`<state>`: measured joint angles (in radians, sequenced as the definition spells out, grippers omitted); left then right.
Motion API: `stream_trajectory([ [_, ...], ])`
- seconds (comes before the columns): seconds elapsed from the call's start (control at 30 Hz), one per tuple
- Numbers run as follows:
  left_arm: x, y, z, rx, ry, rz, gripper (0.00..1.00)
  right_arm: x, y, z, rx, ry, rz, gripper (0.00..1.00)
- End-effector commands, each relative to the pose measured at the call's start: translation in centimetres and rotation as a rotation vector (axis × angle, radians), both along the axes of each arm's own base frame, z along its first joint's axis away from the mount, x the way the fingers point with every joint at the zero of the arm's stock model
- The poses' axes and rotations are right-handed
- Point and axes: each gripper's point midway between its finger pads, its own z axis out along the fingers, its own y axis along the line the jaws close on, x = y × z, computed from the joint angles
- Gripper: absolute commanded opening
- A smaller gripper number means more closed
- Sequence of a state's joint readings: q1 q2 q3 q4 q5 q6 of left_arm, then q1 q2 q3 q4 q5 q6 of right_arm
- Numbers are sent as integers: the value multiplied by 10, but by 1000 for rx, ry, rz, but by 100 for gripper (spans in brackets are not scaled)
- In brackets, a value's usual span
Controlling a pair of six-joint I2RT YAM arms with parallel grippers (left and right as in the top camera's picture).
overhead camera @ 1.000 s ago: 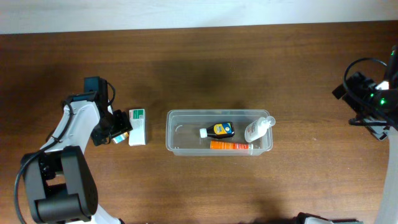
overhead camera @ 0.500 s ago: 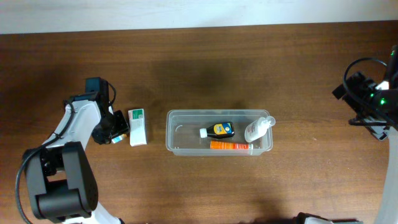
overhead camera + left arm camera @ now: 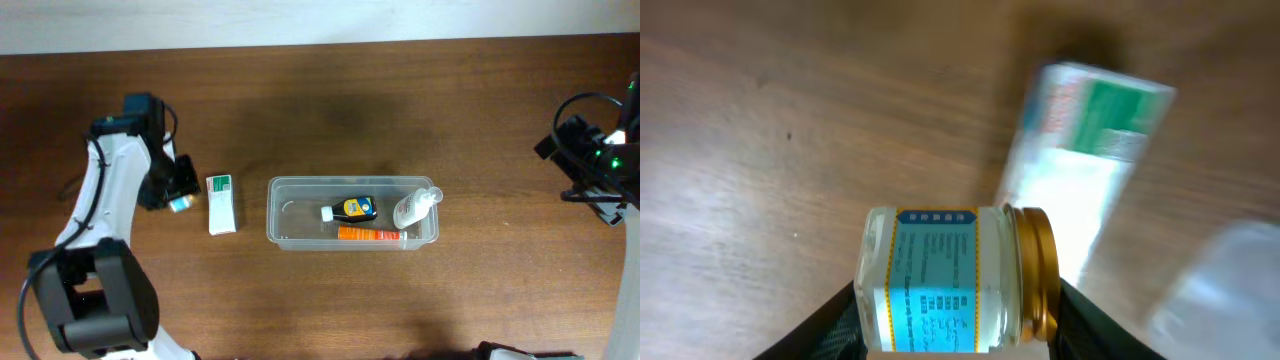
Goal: Pack container
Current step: 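Place the gold-lidded jar into the container's left end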
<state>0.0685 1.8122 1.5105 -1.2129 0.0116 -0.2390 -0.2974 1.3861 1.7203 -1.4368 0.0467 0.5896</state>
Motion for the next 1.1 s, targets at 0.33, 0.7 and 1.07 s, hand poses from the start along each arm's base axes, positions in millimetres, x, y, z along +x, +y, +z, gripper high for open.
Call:
stream_trajectory([
  [0.33,-6,-196,84,-161,-294,-412,46,0,-2,1,-4,-2,3,98],
  [0.7,-27,-301,11,-184,-187,-563,45,0,-2,1,-3,-2,4,98],
  [1.07,-27,-272,-11,-1,-140,-550,46,0,-2,1,-3,-2,4,98],
])
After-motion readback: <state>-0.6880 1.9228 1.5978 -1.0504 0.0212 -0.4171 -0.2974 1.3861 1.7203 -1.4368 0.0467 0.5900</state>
